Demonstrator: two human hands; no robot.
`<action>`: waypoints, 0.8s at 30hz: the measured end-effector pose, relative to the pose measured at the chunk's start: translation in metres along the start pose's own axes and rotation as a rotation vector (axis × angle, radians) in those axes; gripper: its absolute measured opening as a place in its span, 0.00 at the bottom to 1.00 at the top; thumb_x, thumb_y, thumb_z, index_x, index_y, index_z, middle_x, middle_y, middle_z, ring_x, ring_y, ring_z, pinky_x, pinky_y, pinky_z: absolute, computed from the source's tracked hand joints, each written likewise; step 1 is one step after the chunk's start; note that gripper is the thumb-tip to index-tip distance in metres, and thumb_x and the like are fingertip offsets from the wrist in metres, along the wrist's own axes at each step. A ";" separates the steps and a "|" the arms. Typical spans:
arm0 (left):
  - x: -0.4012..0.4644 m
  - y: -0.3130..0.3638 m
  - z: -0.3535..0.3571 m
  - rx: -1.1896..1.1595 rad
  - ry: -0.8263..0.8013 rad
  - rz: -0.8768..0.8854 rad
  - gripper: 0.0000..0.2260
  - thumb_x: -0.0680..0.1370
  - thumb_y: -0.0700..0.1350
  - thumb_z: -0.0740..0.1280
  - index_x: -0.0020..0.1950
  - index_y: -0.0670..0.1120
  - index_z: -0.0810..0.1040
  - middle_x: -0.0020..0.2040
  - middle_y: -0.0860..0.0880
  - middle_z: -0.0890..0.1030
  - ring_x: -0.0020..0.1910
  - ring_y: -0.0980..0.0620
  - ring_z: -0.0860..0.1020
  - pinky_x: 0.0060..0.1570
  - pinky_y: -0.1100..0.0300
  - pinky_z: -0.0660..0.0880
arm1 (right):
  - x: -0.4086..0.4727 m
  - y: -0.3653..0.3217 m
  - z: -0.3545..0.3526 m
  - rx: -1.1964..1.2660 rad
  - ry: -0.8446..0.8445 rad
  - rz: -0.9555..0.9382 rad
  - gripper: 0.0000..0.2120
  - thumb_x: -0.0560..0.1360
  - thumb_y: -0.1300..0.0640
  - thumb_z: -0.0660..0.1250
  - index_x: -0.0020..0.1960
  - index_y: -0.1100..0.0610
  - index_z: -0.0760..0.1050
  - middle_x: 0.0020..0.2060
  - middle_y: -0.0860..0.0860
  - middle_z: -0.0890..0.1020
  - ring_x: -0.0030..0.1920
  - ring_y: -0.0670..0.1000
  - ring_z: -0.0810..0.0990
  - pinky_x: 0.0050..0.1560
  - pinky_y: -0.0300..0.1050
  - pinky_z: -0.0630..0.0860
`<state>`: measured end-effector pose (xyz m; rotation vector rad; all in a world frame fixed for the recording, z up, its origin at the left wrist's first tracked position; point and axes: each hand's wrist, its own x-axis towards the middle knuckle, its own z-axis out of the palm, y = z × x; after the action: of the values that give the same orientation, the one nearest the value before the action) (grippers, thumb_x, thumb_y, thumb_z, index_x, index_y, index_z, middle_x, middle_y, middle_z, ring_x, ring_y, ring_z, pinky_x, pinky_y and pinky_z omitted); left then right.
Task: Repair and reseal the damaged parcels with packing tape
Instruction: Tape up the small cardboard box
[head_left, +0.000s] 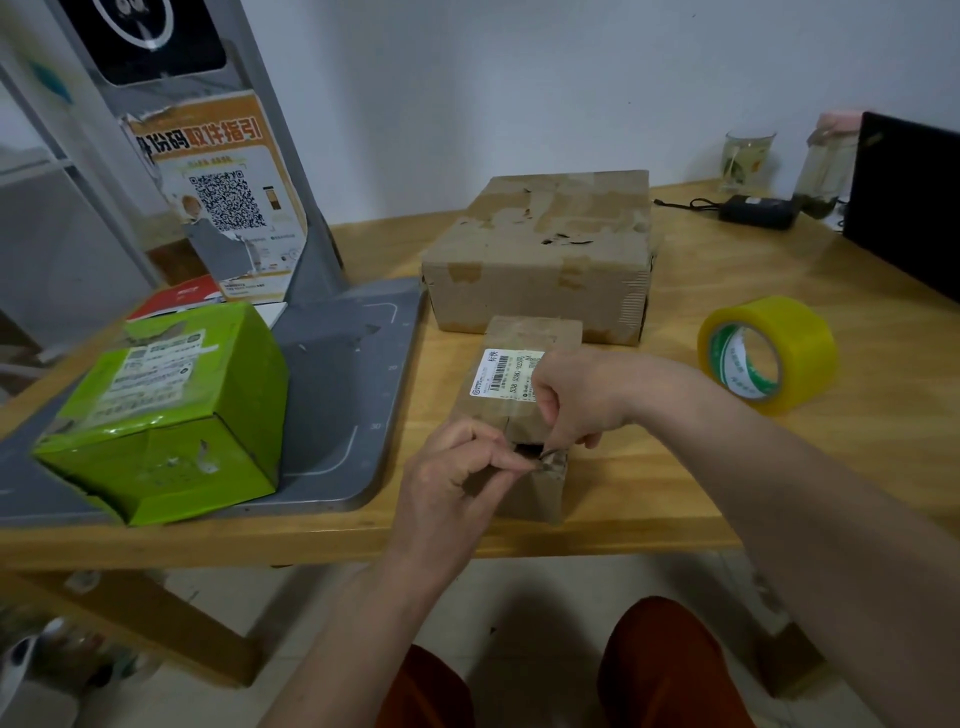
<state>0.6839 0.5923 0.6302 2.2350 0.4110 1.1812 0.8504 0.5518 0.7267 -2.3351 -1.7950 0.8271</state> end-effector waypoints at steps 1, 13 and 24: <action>0.000 0.000 0.000 0.001 0.000 0.002 0.05 0.73 0.48 0.70 0.44 0.49 0.85 0.43 0.53 0.80 0.45 0.56 0.78 0.43 0.63 0.77 | 0.000 -0.003 -0.001 -0.039 -0.005 0.006 0.07 0.71 0.61 0.73 0.44 0.61 0.76 0.42 0.57 0.83 0.41 0.54 0.85 0.30 0.38 0.76; -0.003 0.001 0.000 -0.019 0.038 -0.040 0.04 0.71 0.46 0.73 0.43 0.48 0.85 0.43 0.52 0.80 0.45 0.57 0.78 0.43 0.65 0.77 | -0.004 0.004 0.008 -0.166 0.152 -0.165 0.02 0.67 0.62 0.69 0.38 0.60 0.79 0.38 0.53 0.82 0.41 0.53 0.81 0.42 0.51 0.80; -0.003 -0.001 0.000 -0.030 0.041 -0.047 0.04 0.72 0.46 0.72 0.43 0.47 0.85 0.43 0.52 0.80 0.45 0.58 0.78 0.43 0.67 0.77 | -0.002 0.009 -0.002 0.040 -0.020 -0.125 0.05 0.73 0.60 0.69 0.45 0.62 0.79 0.40 0.56 0.84 0.37 0.49 0.83 0.42 0.46 0.82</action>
<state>0.6819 0.5914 0.6276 2.1672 0.4569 1.2028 0.8588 0.5481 0.7255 -2.1725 -1.8916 0.8628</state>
